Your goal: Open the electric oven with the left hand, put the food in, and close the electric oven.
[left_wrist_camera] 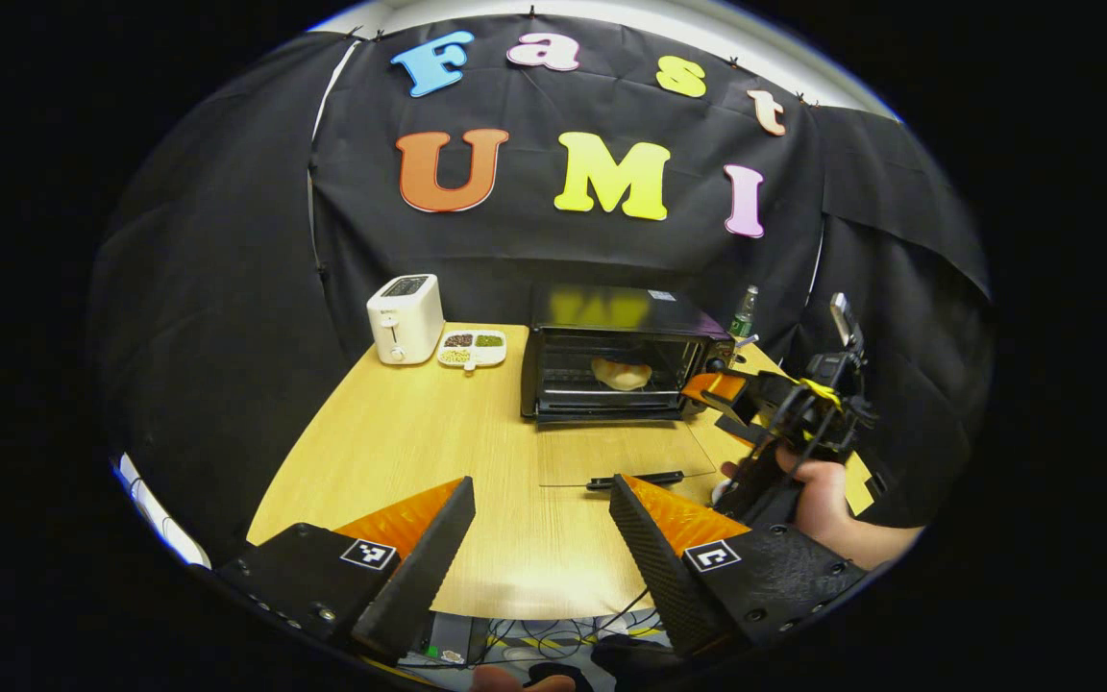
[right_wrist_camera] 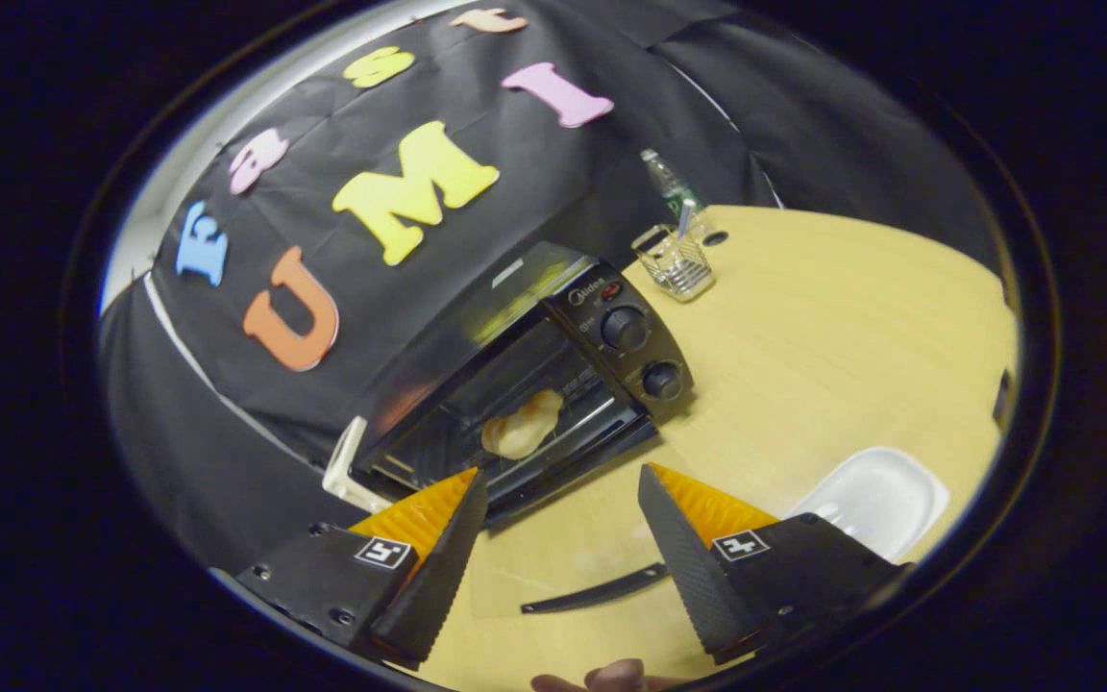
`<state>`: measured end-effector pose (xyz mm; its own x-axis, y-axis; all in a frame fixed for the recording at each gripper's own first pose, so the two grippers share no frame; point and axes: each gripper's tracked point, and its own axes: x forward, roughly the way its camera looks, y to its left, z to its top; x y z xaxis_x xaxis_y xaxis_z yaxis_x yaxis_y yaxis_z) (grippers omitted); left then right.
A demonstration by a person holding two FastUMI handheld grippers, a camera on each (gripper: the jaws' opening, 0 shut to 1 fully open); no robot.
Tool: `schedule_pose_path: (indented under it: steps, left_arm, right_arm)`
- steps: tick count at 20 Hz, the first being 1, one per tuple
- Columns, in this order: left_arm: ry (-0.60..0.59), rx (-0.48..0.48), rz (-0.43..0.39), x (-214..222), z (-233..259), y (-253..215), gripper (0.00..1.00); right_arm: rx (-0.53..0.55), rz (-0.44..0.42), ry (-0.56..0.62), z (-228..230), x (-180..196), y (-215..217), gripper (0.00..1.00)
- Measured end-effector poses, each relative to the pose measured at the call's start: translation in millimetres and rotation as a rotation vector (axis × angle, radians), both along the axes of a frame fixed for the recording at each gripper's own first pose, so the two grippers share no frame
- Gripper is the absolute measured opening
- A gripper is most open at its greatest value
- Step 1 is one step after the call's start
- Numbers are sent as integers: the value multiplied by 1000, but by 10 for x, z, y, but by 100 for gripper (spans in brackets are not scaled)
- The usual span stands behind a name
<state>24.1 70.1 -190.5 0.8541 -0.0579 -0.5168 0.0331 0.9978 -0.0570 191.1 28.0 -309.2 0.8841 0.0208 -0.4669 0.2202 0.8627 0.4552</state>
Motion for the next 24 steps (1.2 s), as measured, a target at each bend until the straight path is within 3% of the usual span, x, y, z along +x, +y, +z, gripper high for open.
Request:
schedule_pose_path:
  steps: [3,5,9,12,17,24]
  left_arm:
    - [19,-28,-9,4,-185,-123,93]
    - [38,-29,4,27,-286,-188,93]
    - [40,-45,-2,87,-424,-441,93]
    - [18,2,-18,211,-628,-621,93]
    - [64,-31,-32,316,-1182,-1009,93]
    - [132,2,-37,752,-1923,-1214,93]
  right_arm:
    - [-271,77,-38,332,-376,-226,95]
    - [-356,117,-34,497,-669,-298,96]
    - [-398,140,-7,676,-1090,-493,96]
    - [-400,133,3,814,-1297,-649,96]
    - [-494,165,0,935,-1388,-960,100]
    - [-521,140,86,786,-1493,-1566,98]
